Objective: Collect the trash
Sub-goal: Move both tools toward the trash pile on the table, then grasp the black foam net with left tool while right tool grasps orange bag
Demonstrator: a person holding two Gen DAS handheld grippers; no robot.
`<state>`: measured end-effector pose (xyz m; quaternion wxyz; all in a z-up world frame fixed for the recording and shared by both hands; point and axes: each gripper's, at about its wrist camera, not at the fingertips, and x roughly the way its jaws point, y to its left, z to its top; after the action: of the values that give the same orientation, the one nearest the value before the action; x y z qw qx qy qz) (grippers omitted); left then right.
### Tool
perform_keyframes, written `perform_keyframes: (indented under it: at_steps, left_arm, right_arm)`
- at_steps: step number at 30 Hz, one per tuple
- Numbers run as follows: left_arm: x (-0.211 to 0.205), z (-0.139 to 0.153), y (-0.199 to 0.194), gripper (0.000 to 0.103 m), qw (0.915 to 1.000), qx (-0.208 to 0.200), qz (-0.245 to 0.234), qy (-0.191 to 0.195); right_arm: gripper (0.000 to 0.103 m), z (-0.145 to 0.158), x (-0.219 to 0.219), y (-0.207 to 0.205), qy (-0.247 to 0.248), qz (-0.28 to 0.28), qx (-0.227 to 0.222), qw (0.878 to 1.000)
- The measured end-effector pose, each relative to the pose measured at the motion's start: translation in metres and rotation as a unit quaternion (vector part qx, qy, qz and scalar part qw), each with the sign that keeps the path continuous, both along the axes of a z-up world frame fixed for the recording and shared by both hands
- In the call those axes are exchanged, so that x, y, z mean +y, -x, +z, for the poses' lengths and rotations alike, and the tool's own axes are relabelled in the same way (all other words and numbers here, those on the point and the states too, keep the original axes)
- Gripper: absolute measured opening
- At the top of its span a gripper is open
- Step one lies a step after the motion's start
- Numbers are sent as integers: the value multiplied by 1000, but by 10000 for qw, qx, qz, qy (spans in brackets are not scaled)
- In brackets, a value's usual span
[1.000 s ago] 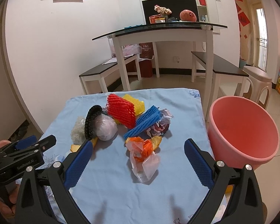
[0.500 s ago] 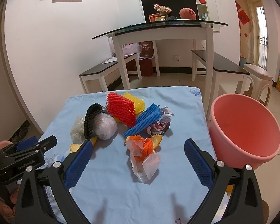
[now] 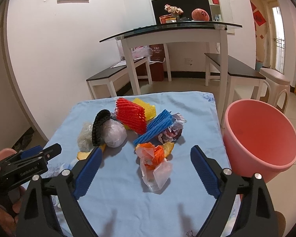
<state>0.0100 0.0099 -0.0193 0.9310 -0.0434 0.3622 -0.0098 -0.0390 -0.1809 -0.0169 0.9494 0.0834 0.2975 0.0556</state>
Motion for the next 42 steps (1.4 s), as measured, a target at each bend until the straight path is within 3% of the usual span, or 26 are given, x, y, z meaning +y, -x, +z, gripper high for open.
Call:
perform_keyframes:
  at_steps: [8, 15, 26, 34, 42]
  left_arm:
    - [2, 6, 7, 75, 9996, -100, -138, 212]
    - [-8, 8, 5, 75, 9996, -38, -211, 174]
    - [-27, 11, -8, 75, 9994, 11, -330, 35]
    - [-30, 21, -9, 75, 9940, -255, -978, 415]
    - [-54, 14, -33, 75, 9937, -181, -1080, 235]
  right_arm:
    - [79, -4, 3, 3, -55, 139, 49, 9999]
    - [73, -8, -3, 3, -135, 195, 125, 9996]
    - [73, -10, -17, 1, -326, 80, 187, 9993]
    - [73, -13, -25, -3, -487, 92, 256, 9984]
    - [73, -18, -28, -9, -534, 194, 299, 9979]
